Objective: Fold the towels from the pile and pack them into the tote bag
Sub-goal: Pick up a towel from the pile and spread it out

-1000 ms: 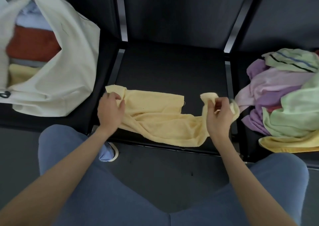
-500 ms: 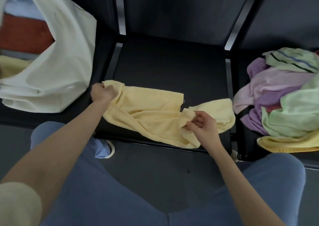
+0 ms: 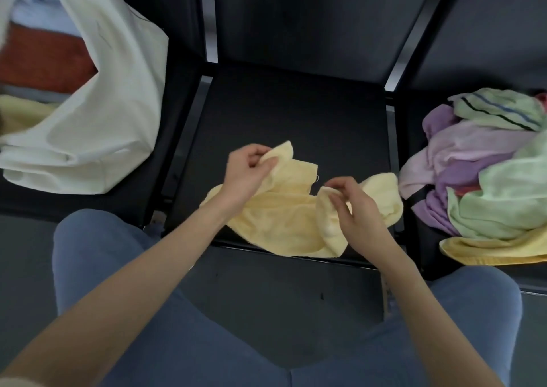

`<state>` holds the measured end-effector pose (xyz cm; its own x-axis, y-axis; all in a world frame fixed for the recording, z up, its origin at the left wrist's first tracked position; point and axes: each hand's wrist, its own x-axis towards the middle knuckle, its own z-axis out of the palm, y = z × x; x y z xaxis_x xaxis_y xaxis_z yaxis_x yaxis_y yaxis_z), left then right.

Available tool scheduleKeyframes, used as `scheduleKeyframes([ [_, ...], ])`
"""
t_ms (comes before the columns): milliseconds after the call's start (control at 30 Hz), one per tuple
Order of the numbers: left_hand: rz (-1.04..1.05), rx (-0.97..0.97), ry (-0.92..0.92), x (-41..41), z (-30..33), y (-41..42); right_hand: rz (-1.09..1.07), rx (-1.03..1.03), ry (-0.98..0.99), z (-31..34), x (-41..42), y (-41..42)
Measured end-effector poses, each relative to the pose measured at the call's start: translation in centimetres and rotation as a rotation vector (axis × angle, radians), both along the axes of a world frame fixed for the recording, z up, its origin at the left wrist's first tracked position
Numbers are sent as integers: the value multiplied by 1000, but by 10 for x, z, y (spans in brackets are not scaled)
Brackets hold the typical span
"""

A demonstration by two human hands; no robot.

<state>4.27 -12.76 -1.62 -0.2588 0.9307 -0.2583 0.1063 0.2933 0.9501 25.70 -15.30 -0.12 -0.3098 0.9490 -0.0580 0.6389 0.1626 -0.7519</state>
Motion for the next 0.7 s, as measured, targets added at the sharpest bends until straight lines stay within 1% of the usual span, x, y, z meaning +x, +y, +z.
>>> scheduleKeyframes([
  [100, 3, -10, -119, 15, -3, -10, -48, 26, -1, 5, 2, 4],
  [200, 7, 1, -220, 25, -5, -19, -56, 27, 69, 11, -1, 6],
  [267, -9, -4, -270, 29, -4, -24, -40, 7, 167, 14, -7, 7],
  [367, -51, -17, -346, 34, -4, -29, -85, -93, 374, 17, -16, 8],
  [433, -80, -13, -357, 35, -5, -30, -120, -147, 458, 16, -19, 7],
  [533, -107, -4, -345, 33, -5, -30, -172, -182, 514, 12, -19, 6],
  [700, -143, 6, -325, 33, -5, -31, -188, -197, 484, 10, -20, 6],
])
